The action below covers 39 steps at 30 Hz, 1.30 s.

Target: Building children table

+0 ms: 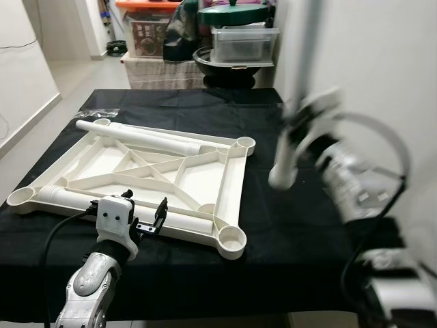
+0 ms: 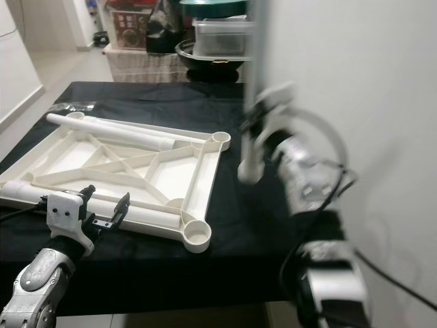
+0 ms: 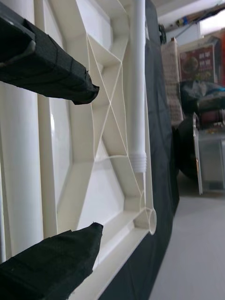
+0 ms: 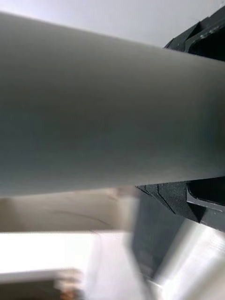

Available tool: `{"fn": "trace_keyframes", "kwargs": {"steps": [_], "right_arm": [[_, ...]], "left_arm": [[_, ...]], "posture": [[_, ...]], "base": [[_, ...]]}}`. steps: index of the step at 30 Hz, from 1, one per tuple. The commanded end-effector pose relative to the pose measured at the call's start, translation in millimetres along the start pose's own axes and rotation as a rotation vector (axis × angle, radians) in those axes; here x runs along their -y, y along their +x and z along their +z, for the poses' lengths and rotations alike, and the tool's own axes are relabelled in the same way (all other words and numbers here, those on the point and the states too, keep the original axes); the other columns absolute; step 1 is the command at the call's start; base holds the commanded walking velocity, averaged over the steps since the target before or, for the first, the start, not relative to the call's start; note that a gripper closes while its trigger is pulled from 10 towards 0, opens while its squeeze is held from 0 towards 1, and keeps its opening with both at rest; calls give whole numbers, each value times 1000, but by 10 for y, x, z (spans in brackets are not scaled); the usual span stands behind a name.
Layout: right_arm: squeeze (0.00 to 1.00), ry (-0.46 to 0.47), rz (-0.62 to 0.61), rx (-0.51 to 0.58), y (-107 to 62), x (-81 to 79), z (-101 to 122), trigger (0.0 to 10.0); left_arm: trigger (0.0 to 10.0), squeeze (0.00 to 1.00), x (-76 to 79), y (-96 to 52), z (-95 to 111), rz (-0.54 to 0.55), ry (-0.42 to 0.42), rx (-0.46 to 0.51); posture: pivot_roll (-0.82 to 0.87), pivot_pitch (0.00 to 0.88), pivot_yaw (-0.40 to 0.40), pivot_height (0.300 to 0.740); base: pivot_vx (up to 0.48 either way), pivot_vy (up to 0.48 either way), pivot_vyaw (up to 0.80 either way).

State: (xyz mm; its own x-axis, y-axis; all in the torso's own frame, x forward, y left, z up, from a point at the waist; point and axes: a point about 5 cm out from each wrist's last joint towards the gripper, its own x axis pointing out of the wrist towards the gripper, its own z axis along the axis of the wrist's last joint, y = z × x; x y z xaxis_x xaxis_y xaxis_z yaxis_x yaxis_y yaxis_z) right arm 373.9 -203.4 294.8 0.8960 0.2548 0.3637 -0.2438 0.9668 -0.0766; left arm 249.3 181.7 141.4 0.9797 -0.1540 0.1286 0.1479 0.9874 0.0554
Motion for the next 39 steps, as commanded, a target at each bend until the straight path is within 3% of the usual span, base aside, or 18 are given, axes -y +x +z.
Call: {"fn": "trace_keyframes", "kwargs": {"steps": [1,3,5,8,15,20,22,24,27,28,33,37,38,39], "right_arm": [[0,27,-7,14,-8,-2,-16,10000],[0,27,-7,14,-8,-2,-16,10000],[0,102,29,60,24,-125,4,10000],[0,145,59,54,43,-264,-98,10000],[0,156,59,67,73,-269,-92,10000],[0,165,44,69,56,-236,-105,10000],[0,169,42,69,54,-236,-107,10000],[0,178,41,64,41,-237,-124,10000],[0,183,42,63,31,-235,-135,10000],[0,193,32,57,11,-212,-153,10000],[0,225,15,44,-17,-182,-190,10000],[0,245,1,31,-36,-173,-234,10000],[0,251,-1,25,-42,-176,-253,10000],[0,251,-1,25,-42,-176,-253,10000]], "left_arm": [[10000,0,-19,-24,-15,5,6,-16],[10000,0,-19,-24,-15,5,6,-16],[10000,0,-125,-190,-128,207,-60,-57],[10000,0,-179,-345,-223,326,-140,-95],[10000,0,-301,-446,-401,374,-318,-170],[10000,0,-425,-389,-553,346,-425,-225],[10000,0,-447,-373,-610,333,-426,-261],[10000,0,-555,-346,-766,329,-391,-360],[10000,0,-631,-337,-825,343,-372,-404],[10000,0,-731,-295,-797,359,-381,-402],[10000,0,-845,-210,-731,349,-359,-409],[10000,0,-1020,-142,-659,370,-318,-391],[10000,0,-1136,-114,-618,389,-293,-379],[10000,0,-1136,-114,-618,389,-293,-379]], "posture": [[31,0,-69,740],[31,0,-69,740],[57,0,-72,740],[74,0,-79,740],[65,0,-68,740],[50,0,-63,740],[47,0,-61,740],[35,0,-53,740],[28,0,-47,740],[23,0,-42,740],[13,0,-33,740],[4,0,-31,740],[1,0,-32,740],[1,0,-32,740]], "base": [[0,0,0],[0,0,0],[0,0,0],[0,0,0],[0,0,0],[0,0,0],[0,0,0],[0,0,0],[0,0,0],[0,0,0],[0,0,0],[0,0,0],[0,0,0],[0,0,0]]}}
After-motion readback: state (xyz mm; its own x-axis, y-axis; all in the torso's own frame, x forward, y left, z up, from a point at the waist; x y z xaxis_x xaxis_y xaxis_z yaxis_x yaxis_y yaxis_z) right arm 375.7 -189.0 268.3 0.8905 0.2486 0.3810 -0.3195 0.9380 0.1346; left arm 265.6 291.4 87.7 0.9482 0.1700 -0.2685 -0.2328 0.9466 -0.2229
